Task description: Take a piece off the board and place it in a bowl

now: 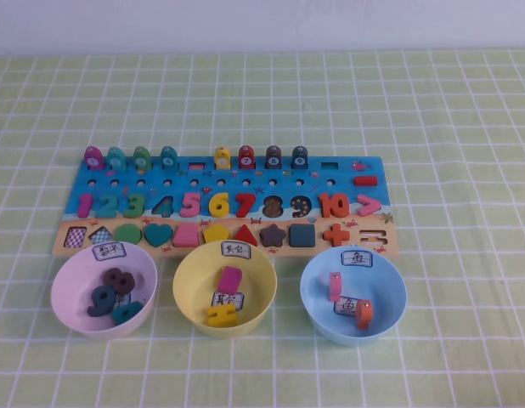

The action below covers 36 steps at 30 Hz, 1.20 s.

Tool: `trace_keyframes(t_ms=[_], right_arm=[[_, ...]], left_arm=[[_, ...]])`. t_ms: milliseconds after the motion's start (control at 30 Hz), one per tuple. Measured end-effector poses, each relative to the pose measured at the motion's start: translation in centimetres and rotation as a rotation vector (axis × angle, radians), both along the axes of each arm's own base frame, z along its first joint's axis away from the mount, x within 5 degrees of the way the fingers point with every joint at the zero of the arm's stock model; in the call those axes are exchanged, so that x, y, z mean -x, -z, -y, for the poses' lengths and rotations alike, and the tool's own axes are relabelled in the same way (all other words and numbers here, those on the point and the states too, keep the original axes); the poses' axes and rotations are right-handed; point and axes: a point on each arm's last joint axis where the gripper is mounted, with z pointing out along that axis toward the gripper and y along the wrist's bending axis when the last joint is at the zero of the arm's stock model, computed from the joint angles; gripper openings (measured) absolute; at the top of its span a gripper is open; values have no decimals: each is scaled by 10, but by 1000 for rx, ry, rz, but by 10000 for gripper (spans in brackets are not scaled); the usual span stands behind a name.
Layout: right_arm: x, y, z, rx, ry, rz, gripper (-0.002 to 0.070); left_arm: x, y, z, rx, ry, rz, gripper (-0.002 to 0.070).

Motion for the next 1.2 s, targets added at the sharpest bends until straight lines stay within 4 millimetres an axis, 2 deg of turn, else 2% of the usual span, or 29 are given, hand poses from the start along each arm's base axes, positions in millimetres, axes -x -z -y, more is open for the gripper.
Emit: trace_keyframes(t_ms=[100, 233, 333, 533, 667, 800, 833, 933, 1067, 1200], right_arm=[[0, 0, 0, 0, 0, 0, -17], [0, 0, 0, 0, 0, 0, -17], [0, 0, 0, 0, 0, 0, -17], [0, 0, 0, 0, 0, 0, -17], [0, 0, 0, 0, 0, 0, -17], [0, 0, 0, 0, 0, 0, -17], [0, 0, 0, 0, 0, 0, -15], [0, 0, 0, 0, 0, 0, -16], [0, 0, 0, 0, 0, 0, -16], [0, 0, 0, 0, 0, 0, -17]], left_arm=[[3, -12, 5, -30, 53, -38, -3], [0, -56, 11, -213, 119, -136, -3], [-13, -87, 14, -363, 146, -261, -3], [-69, -146, 16, -638, 147, -511, -3], [-122, -169, 17, -780, 124, -658, -3], [-183, -173, 23, -859, 127, -778, -3], [-191, -176, 24, -863, 128, -787, -3], [-234, -170, 31, -903, 164, -889, -3], [-277, -161, 37, -942, 206, -992, -3], [-308, -150, 43, -962, 234, -1057, -3]])
